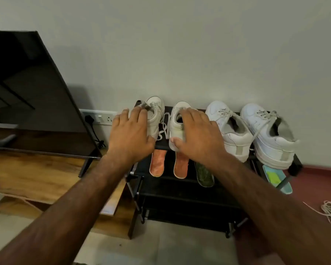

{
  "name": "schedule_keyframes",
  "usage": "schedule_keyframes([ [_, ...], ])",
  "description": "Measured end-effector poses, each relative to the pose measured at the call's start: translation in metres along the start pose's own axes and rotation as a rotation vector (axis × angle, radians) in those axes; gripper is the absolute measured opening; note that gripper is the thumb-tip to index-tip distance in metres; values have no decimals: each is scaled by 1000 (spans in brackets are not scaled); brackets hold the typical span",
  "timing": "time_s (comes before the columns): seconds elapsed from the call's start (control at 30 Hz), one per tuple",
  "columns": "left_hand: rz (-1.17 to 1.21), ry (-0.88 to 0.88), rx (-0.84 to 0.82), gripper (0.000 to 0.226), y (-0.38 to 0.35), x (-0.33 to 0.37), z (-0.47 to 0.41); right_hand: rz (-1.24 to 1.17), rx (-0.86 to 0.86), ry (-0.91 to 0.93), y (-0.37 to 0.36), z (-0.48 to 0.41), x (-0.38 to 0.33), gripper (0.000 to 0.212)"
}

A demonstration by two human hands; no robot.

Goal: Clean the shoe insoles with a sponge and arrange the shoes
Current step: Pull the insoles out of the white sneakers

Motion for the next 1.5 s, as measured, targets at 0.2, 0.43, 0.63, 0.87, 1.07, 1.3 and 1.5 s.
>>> schedule_keyframes([
  [0.2, 46, -5, -170, 61, -3, -1, -13, 100, -147, -83, -3, -11, 1, 66],
  [0.43, 326, 45, -146, 36, -23, -5, -27, 32, -151, -72, -24, -11, 1, 61],
  [0.63, 228, -25, -6, 22, 3, 18, 14, 72, -45, -50, -4, 27, -17, 60],
  [0.87, 165, -48, 63, 22, 34, 44, 117, 121, 10, 11, 26, 115, -49, 65],
  [1.07, 186, -76, 25, 23, 18, 53, 205, 124, -92, 15, 12, 203, -70, 60],
  [1.3, 231, -67, -186, 17, -80, 60, 272, 98, -344, 9, -80, 268, -72, 54],
  [1.5, 162, -80, -453, 23, -188, 66, 305, 80, -581, 26, -176, 302, -63, 55],
])
Point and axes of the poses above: each hand's wrist, its own z-axis away from the middle knuckle, its own y-axis out of the back of the hand, x = y × z, the point moved 9 cm from there along -z, towards the middle knuckle, and after that the axes turned 7 degrees about -x, right-handed, at the moved point
